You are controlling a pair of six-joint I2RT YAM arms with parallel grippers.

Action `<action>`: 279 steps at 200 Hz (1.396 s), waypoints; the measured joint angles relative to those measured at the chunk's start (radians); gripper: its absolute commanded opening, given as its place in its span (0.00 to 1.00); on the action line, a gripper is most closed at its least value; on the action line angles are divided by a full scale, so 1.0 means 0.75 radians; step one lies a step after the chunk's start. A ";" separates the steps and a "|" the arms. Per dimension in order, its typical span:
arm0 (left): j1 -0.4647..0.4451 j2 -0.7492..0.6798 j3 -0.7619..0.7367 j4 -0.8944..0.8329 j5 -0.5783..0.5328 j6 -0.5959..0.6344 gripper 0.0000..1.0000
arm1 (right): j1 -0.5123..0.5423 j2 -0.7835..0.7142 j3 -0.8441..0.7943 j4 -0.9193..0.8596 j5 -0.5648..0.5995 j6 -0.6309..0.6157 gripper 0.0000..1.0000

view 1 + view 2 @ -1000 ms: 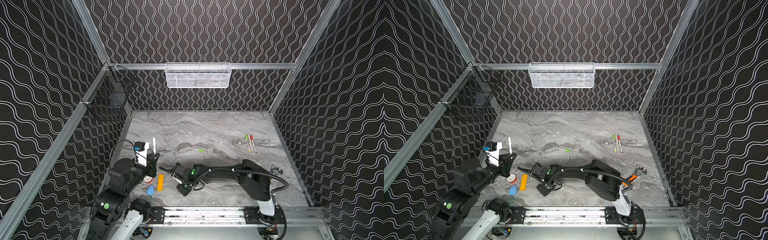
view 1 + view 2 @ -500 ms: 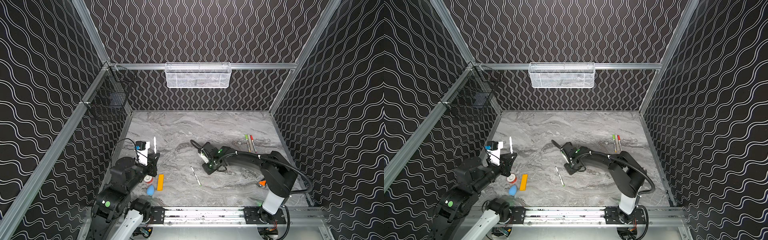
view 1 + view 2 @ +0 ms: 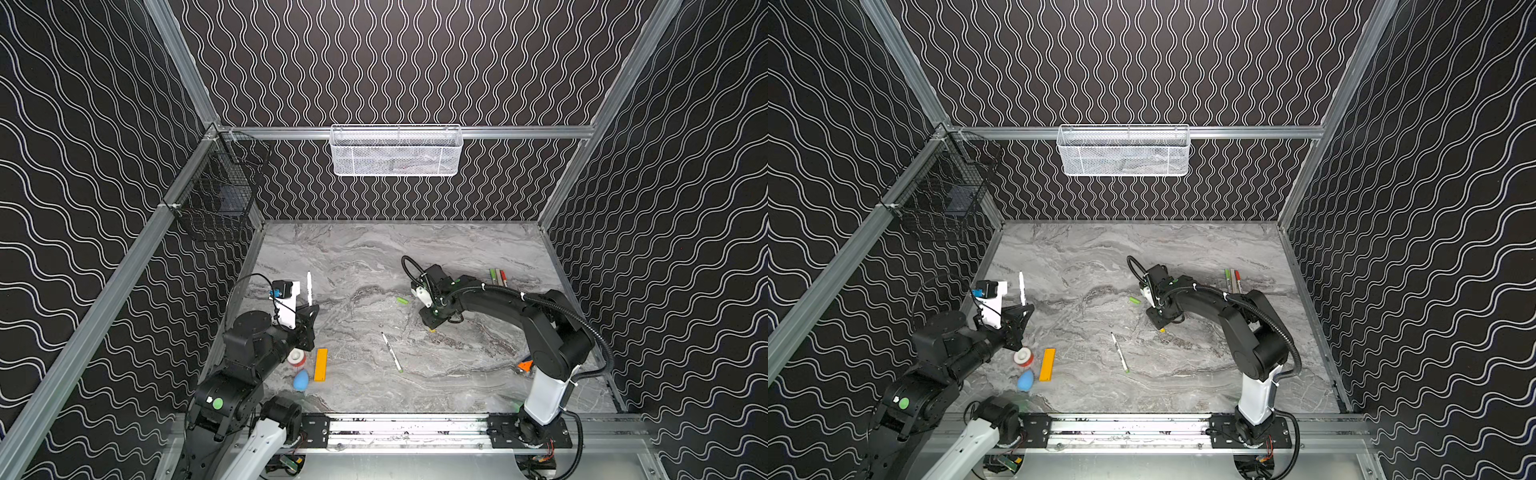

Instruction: Insert the pens into the pen caps

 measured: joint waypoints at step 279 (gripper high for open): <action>0.062 0.021 -0.008 0.011 0.098 0.000 0.00 | 0.137 -0.300 -0.131 -0.094 -0.217 0.237 0.44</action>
